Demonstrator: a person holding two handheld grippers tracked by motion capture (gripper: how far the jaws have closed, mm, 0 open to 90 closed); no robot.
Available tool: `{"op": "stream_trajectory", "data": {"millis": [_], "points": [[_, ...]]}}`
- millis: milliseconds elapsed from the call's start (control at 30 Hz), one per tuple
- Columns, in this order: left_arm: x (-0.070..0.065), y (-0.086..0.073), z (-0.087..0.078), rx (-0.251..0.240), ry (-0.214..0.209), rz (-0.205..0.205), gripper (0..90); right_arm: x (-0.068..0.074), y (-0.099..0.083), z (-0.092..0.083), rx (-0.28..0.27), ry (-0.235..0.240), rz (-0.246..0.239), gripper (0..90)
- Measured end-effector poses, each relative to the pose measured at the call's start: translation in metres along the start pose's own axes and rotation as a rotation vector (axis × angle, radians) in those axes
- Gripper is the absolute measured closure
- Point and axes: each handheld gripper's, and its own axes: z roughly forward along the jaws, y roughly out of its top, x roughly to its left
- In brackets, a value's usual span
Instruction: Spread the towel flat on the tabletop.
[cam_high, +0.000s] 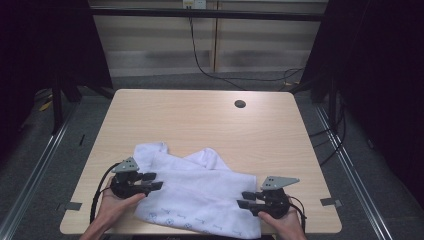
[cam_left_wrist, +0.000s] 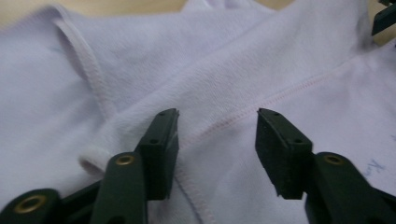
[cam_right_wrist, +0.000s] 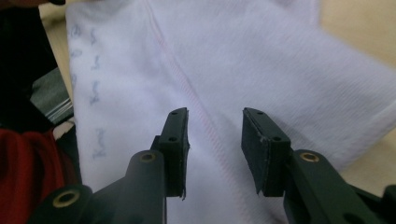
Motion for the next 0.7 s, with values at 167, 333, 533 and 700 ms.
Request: {"op": "stream_trajectory", "data": {"millis": [167, 333, 533, 700], "points": [[0.002, -0.007, 0.0, 0.041, 0.033, 0.035, 66.3, 0.004, -0.008, 0.004, 0.058, -0.009, -0.023, 62.0], [-0.006, -0.01, -0.013, 0.024, -0.034, 0.067, 89.1, 0.008, -0.014, 0.005, 0.085, 0.008, -0.042, 86.6], [-0.029, -0.017, -0.047, -0.107, -0.137, 0.057, 89.5, 0.014, -0.008, -0.016, -0.019, 0.055, -0.022, 90.0], [-0.05, -0.038, -0.068, -0.092, -0.192, 0.073, 89.4, 0.034, -0.019, -0.031, -0.022, 0.062, -0.039, 90.0]]}}
